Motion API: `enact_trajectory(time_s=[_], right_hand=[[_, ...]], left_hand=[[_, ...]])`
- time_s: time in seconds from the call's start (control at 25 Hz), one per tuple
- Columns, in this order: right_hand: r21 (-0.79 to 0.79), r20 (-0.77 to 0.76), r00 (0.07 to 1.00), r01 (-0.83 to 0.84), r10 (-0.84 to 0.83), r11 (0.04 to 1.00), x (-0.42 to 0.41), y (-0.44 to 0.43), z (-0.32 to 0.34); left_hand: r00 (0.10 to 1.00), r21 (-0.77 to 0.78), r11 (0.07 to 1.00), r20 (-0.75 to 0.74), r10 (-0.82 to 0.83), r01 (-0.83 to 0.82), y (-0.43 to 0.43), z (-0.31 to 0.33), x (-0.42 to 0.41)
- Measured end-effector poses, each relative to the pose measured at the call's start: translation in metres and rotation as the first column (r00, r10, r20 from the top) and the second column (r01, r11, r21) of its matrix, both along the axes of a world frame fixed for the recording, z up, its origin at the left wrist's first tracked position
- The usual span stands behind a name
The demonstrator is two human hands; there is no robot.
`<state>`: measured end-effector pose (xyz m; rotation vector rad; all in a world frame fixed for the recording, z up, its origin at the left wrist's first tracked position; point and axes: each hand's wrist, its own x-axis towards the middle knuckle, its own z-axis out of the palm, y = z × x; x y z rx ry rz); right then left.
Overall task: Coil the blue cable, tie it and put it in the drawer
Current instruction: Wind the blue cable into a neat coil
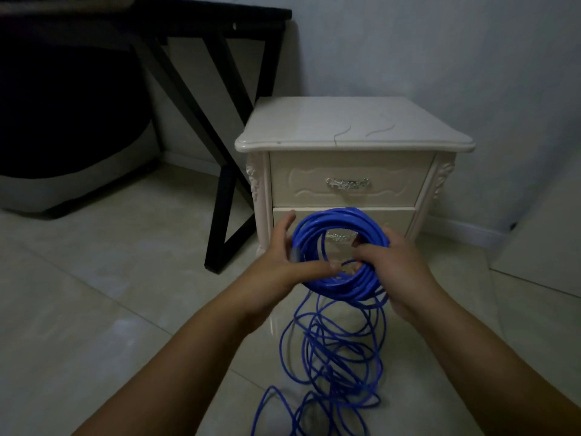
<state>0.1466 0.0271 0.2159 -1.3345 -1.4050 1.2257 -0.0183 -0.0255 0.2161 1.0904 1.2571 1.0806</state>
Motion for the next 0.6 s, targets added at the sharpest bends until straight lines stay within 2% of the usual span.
enact_trajectory(time_s=[0.08, 0.16, 0.24, 0.32, 0.36, 0.44, 0.52, 0.6], right_hand=[[0.092, 0.263, 0.960, -0.129, 0.101, 0.987, 0.005, 0.001, 0.004], [0.140, 0.488, 0.844, -0.326, 0.221, 0.935, 0.005, -0.002, 0.008], [0.161, 0.572, 0.763, -0.464, 0.300, 0.871, 0.001, -0.010, 0.010], [0.234, 0.600, 0.762, -0.459, 0.244, 0.857, -0.003, -0.013, 0.010], [0.268, 0.563, 0.801, -0.412, 0.205, 0.871, -0.003, -0.012, 0.010], [0.268, 0.376, 0.910, -0.288, 0.176, 0.919, -0.002, -0.011, 0.013], [0.195, 0.146, 0.972, -0.210, 0.184, 0.958, -0.001, -0.012, 0.013], [0.083, -0.055, 0.985, -0.159, 0.164, 0.984, -0.005, -0.016, 0.005]], left_hand=[[0.991, 0.074, 0.994, -0.116, -0.072, 0.081, 0.001, 0.004, -0.007], [0.945, 0.136, 0.977, -0.306, -0.117, 0.165, 0.002, 0.005, -0.005], [0.841, 0.213, 0.955, -0.538, -0.061, 0.206, 0.002, -0.003, 0.001], [0.783, 0.317, 0.940, -0.614, 0.100, 0.129, 0.005, -0.011, 0.004], [0.788, 0.359, 0.931, -0.591, 0.171, 0.067, 0.007, -0.014, 0.006], [0.852, 0.384, 0.919, -0.445, 0.274, -0.095, 0.012, -0.015, 0.010], [0.921, 0.308, 0.914, -0.202, 0.333, -0.263, 0.014, -0.013, 0.012], [0.919, 0.211, 0.901, -0.029, 0.394, -0.380, 0.015, -0.011, 0.011]])
